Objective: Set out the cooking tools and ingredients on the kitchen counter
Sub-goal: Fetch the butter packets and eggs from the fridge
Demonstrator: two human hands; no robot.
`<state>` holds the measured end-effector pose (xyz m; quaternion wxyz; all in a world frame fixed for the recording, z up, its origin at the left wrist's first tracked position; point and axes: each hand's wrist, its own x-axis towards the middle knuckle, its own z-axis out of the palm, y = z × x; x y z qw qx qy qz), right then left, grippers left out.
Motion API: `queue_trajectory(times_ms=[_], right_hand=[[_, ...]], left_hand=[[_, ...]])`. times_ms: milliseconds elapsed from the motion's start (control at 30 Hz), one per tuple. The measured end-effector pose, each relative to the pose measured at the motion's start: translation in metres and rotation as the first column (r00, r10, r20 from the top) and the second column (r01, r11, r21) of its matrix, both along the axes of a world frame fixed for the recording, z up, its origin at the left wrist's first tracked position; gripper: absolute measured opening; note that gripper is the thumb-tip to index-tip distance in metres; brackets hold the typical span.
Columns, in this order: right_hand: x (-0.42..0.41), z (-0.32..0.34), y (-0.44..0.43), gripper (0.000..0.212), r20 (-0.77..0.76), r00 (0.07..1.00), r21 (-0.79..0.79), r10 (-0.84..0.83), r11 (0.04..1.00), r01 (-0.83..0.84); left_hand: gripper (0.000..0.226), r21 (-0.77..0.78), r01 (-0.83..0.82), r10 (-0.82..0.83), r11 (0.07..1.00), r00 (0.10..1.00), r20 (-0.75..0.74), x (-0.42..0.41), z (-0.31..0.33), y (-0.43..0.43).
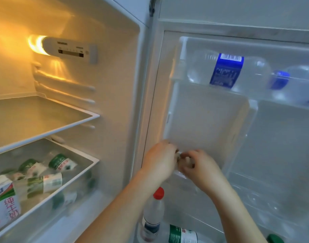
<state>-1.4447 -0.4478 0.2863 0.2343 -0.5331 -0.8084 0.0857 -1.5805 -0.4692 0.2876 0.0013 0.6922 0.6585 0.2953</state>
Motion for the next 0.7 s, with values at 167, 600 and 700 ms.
queue_trajectory(times_ms=[167,600,700], right_hand=[[0.000,0.000,0.003,0.018,0.046,0.998,0.000,-0.046,0.999,0.046],[0.004,-0.001,0.004,0.026,0.050,0.999,-0.025,-0.013,1.000,0.014],[0.003,0.000,0.004,0.030,0.089,0.996,-0.032,0.001,0.999,0.002]], left_hand=[[0.011,-0.141,-0.011,-0.001,0.990,0.997,-0.083,0.002,0.005,0.009],[0.026,-0.321,0.013,-0.028,0.947,0.999,-0.044,0.008,0.019,0.005],[0.023,-0.338,-0.010,-0.014,0.941,0.998,-0.067,0.008,0.018,0.009]])
